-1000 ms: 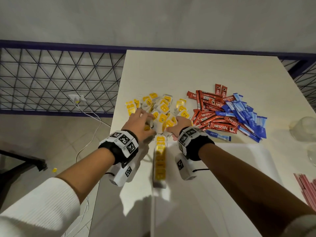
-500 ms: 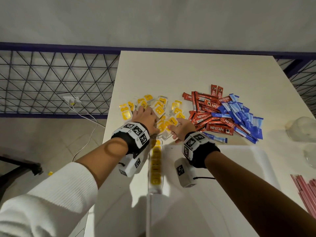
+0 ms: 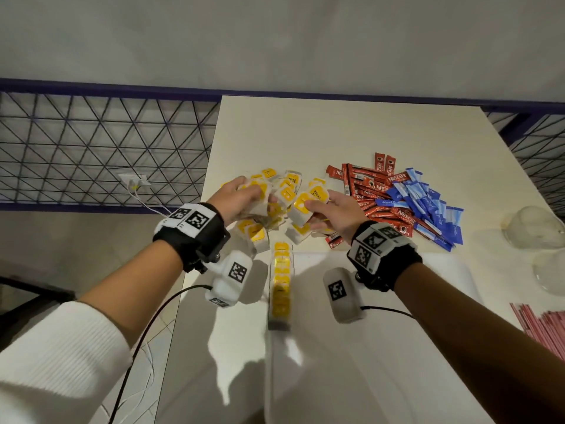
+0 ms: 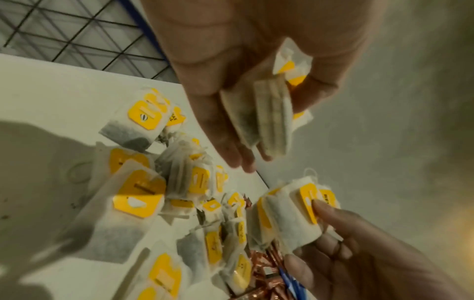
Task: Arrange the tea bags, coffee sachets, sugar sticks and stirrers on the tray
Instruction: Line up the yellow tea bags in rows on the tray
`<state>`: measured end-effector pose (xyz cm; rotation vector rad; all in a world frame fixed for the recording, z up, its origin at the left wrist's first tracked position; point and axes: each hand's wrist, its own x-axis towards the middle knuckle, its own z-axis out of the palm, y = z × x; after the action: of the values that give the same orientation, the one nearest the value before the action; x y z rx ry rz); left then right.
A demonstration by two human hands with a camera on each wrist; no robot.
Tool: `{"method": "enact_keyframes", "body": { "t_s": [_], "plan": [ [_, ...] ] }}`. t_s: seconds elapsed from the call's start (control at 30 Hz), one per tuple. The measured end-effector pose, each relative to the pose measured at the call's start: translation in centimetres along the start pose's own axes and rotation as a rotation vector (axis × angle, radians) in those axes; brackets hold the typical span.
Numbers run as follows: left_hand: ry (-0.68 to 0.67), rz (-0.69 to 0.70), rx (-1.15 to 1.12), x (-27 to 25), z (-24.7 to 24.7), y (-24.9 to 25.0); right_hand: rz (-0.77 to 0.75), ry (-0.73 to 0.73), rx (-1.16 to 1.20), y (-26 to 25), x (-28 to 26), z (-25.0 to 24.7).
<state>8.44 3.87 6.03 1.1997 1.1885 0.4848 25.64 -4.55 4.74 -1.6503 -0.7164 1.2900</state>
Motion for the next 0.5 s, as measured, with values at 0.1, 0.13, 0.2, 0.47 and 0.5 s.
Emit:
{"method": "enact_keyframes", "body": {
  "t_s": [0.1,0.13,0.2,0.47,0.5],
  "plan": [
    [-0.101,-0.091,-0.199,-1.2,-0.4,-0.1,-0.030,-0.080,-0.018,-1.9,-1.6,0.7],
    [-0.107,-0.095,-0.210,-1.6,-0.5,-0.2,-0.029,-0.117,-0.041,-2.5,-2.1,1.1],
    [-0.099,-0.125,-0.251,-2.9,-0.6,-0.5,-0.016,-0.200,-0.076,-3.4,-3.0,2.0],
    [-0.352,-0.355,-0.473,-7.5,-1.7,-4.2,0.003,-0.310,-0.143,-2.8,-5.6,6.6],
    [-0.391,-0.360,-0.522,-7.9,-2.0,-4.7,-0.008,-0.294,-0.192,-2.4,-5.7,7.0]
  ]
}}
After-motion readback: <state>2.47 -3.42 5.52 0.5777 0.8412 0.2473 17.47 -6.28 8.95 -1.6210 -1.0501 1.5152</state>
